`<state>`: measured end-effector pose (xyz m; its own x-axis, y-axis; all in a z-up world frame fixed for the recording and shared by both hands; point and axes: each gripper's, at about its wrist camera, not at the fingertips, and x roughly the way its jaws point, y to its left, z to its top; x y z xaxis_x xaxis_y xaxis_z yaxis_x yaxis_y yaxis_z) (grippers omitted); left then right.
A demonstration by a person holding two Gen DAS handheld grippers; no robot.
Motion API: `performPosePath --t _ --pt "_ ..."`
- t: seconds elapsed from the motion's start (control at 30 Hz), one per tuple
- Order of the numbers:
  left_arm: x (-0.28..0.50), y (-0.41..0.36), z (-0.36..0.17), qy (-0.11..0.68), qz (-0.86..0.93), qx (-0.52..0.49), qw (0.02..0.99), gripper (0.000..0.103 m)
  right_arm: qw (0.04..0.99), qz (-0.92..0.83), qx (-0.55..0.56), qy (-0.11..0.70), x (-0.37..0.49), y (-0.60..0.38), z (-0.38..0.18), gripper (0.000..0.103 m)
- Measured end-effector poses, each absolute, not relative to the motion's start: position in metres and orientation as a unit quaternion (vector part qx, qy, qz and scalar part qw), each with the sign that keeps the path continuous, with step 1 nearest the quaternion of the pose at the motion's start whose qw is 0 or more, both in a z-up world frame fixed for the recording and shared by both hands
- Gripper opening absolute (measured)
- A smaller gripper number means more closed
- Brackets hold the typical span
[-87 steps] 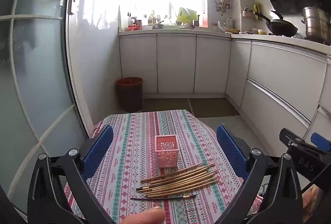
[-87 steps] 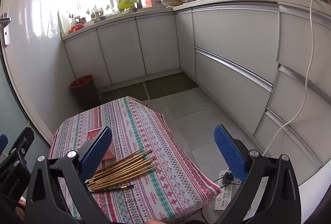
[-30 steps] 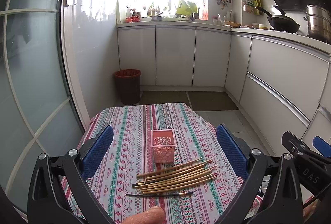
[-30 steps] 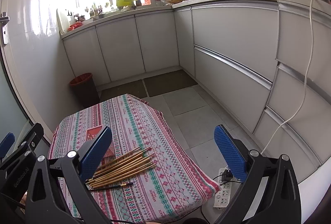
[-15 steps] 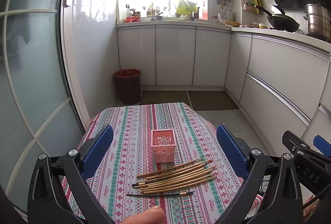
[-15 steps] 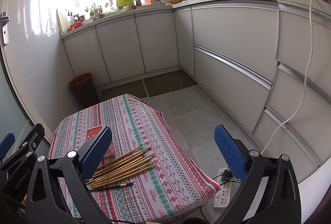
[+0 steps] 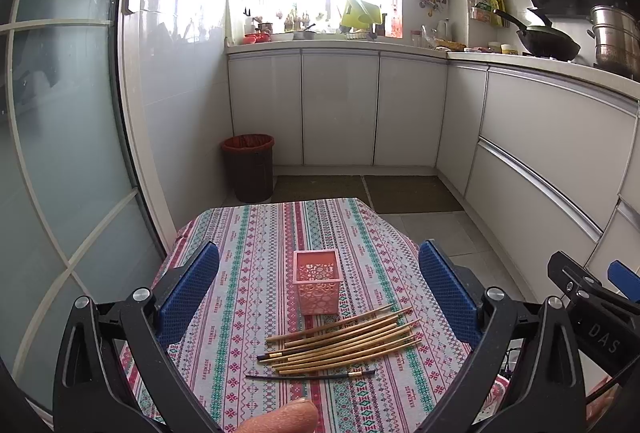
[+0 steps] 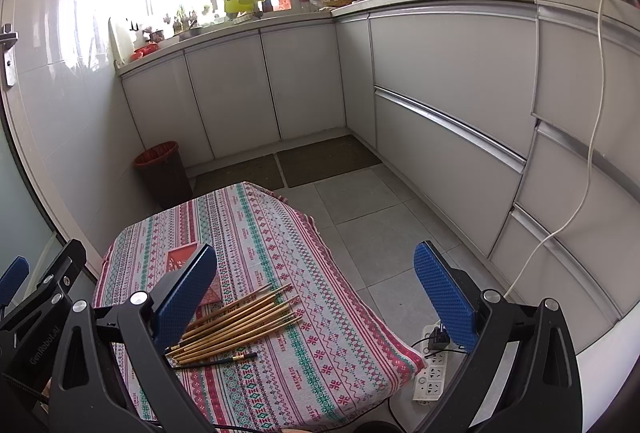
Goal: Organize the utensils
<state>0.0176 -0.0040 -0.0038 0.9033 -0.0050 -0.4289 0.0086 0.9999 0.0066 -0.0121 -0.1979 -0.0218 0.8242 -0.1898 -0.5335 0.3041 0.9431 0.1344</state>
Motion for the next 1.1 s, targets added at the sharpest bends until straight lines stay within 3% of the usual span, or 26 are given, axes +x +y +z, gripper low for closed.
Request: performPosePath --t 0.57,0.8,0.93,1.1 --pt "0.027 0.003 -0.008 0.245 -0.006 -0.007 0.969 0.096 0.946 -0.129 0.110 0.277 -0.010 -0.199 -0.029 0.096" --pt "0.092 0.016 -0.058 0.419 -0.082 -0.037 0.903 0.096 0.912 -0.043 0.242 0.327 0.005 -0.236 -0.050 0.096" --pt "0.125 -0.002 -0.112 0.529 -0.164 0.002 0.833 0.096 0.870 -0.021 0.352 0.345 0.014 -0.270 -0.070 0.096" --pt "0.135 -0.045 -0.189 0.613 -0.242 0.113 0.744 0.096 0.852 -0.024 0.381 0.357 0.020 -0.287 -0.079 0.096"
